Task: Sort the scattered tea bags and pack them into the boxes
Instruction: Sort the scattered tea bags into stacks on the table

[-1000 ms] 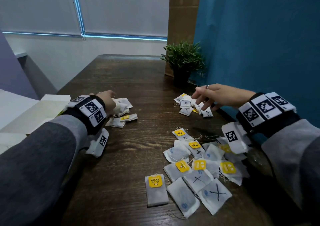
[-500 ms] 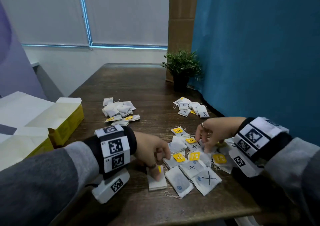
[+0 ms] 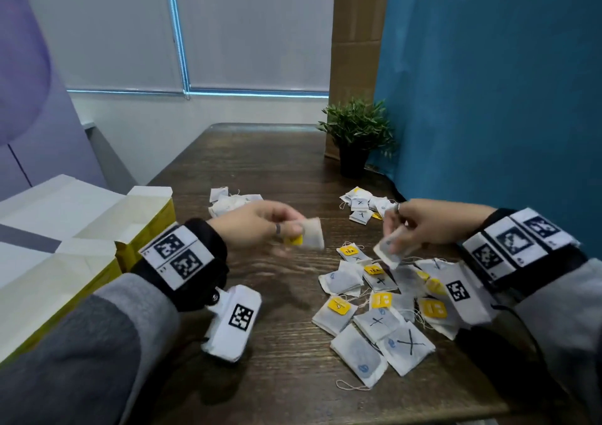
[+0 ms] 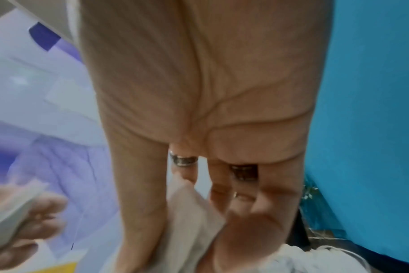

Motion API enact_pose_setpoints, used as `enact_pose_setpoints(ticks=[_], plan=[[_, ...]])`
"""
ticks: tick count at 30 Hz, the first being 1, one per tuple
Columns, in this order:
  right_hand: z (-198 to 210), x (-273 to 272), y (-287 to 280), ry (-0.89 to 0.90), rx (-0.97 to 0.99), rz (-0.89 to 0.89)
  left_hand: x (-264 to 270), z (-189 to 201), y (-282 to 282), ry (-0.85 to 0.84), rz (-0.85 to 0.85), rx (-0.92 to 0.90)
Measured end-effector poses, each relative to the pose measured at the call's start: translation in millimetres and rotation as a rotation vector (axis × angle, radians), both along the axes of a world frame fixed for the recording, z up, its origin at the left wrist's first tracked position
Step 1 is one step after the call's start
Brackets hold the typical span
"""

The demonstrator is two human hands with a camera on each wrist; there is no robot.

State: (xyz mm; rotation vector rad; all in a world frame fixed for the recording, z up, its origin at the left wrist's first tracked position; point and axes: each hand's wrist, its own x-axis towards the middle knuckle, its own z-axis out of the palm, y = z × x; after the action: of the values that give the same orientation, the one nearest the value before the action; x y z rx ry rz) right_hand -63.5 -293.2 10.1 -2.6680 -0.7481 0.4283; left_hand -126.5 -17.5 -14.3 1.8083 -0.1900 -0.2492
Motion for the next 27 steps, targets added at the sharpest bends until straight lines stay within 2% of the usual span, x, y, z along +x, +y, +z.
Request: enact_pose_setpoints(ticks=[2, 5, 7, 10, 13, 15, 19, 22, 25, 27], plan=[[9, 0, 6, -0.038, 0.176, -0.017, 5, 3, 1, 0.071, 0.121, -0.342], [14, -5, 22, 0.022, 0.497, -0.053, 10, 7, 0, 0.190, 0.219, -0.770], [13, -11, 34, 0.035, 0.649, -0.060, 15, 5, 3, 0.245, 0.214, -0.961], [13, -21, 50, -0.083, 0.701, -0.055, 19, -5, 10, 0.284, 0.119, -1.108], [15, -29, 62, -0.239, 0.701, -0.026, 19, -9, 13, 0.291, -0.001, -1.163], [16, -31, 69, -0.268, 0.744, -0.012, 19, -10, 15, 0.279, -0.047, -1.204], [14, -29, 79, -0.290, 0.747, -0.012, 21, -14, 17, 0.292, -0.008, -1.237], [11, -26, 84, -0.329, 0.721, -0.003, 22, -16, 16, 0.270, 0.058, -1.155], [5, -25, 85, -0.367, 0.715, 0.011, 22, -17, 16, 0.210, 0.116, -0.952], [2, -25, 83, -0.369, 0.724, 0.008, 22, -19, 18, 0.185, 0.147, -0.883]])
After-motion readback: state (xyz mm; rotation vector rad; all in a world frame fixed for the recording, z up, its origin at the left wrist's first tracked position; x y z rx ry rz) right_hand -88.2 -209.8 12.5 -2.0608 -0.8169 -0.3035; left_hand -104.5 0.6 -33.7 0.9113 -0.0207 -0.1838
